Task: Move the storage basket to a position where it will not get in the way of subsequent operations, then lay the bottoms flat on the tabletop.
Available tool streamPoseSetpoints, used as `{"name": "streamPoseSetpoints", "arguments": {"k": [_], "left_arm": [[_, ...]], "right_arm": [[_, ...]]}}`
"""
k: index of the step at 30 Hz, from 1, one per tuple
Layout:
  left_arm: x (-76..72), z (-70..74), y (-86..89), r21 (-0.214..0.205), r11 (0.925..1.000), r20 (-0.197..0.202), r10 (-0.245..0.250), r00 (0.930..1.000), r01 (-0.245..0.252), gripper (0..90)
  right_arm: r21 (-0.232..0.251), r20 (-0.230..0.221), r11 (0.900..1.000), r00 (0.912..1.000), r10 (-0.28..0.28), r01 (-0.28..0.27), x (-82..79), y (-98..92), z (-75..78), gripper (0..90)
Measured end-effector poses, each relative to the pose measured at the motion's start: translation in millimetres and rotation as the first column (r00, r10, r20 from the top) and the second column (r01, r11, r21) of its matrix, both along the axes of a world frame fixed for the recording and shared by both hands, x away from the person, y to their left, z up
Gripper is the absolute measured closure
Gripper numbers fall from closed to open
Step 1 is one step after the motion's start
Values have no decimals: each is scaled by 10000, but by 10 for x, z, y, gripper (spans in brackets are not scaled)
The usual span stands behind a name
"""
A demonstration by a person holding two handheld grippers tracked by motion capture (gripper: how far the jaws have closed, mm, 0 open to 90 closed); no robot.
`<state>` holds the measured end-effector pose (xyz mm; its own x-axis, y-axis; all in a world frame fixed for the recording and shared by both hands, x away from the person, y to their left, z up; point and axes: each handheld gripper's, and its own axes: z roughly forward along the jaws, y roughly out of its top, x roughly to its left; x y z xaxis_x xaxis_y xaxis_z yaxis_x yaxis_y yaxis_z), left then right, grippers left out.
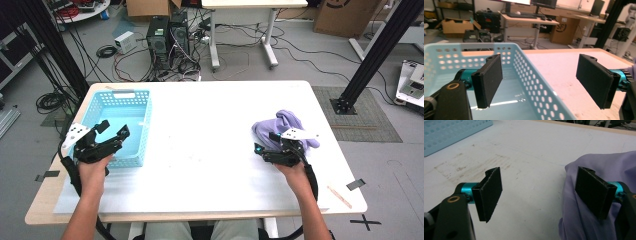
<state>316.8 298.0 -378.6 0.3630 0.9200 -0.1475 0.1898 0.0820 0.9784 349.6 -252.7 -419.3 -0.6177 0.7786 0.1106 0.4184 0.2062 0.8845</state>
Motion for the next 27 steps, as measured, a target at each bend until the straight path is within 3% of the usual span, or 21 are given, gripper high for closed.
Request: {"name": "streamPoseSetpoints", "arguments": {"k": [3,9,13,19,21,22,25,26,27], "left_arm": [[31,8,-69,221,9997,-27,-82,10000,83,212],[47,23,-171,272,9990,40,-342,9994,341,212],[74,31,-229,524,9966,-117,-634,9979,640,212],[86,26,-315,542,9937,-125,-979,9951,984,212],[94,15,-361,616,9910,-178,-1181,9928,1189,214],[98,7,-385,630,9901,-188,-1245,9920,1254,214],[112,-18,-470,616,9875,-235,-1441,9893,1453,214],[115,-25,-502,612,9865,-249,-1506,9883,1518,214],[118,-29,-528,619,9855,-258,-1566,9873,1579,215]], "right_arm": [[-5,41,9999,9999,-167,167,-4,-18,6,222],[-168,68,9989,9991,-426,427,8,-51,7,221],[-278,141,9980,9983,-564,568,9,-72,35,221],[-262,407,9919,9915,-1232,1243,10,-300,172,221],[-339,510,9819,9815,-1843,1862,40,-471,275,221],[-339,510,9819,9815,-1843,1862,40,-471,275,221],[-669,368,9672,9693,-2429,2449,125,-580,327,222],[-1044,138,9551,9607,-2774,2773,214,-608,302,239],[-1170,37,9496,9563,-2925,2909,248,-611,286,239]]}}
